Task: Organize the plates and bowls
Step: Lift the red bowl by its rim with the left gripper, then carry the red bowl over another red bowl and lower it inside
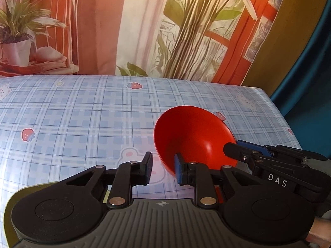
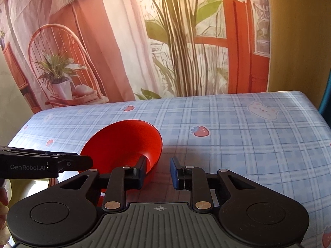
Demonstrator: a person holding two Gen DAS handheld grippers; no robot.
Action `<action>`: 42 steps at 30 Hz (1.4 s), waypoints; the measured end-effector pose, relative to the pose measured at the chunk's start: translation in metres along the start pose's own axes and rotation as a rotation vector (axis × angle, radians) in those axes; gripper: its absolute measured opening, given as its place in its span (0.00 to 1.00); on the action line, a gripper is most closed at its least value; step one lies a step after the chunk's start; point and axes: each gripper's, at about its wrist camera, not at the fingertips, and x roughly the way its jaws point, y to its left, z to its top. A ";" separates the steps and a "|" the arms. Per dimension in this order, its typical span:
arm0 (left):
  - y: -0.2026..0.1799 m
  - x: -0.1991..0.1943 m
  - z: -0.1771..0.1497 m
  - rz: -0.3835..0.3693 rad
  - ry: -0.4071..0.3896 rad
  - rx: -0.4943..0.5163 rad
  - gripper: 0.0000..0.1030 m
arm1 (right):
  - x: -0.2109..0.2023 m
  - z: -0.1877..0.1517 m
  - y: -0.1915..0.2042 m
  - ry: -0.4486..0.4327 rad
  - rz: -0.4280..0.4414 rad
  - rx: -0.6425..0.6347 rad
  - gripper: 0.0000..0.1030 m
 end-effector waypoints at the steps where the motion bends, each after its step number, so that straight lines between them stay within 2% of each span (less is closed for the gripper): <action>1: -0.001 0.000 0.000 -0.006 -0.001 0.004 0.16 | 0.001 0.000 0.001 0.002 0.004 -0.001 0.17; 3: -0.002 0.000 0.000 -0.002 -0.004 0.015 0.16 | 0.001 0.000 0.004 0.008 0.009 -0.007 0.13; 25: -0.017 -0.045 -0.001 -0.007 -0.080 0.073 0.16 | -0.035 0.007 0.019 -0.044 -0.009 -0.050 0.12; 42: -0.028 -0.084 -0.022 -0.008 -0.109 0.111 0.17 | -0.074 -0.004 0.028 -0.067 -0.012 -0.072 0.12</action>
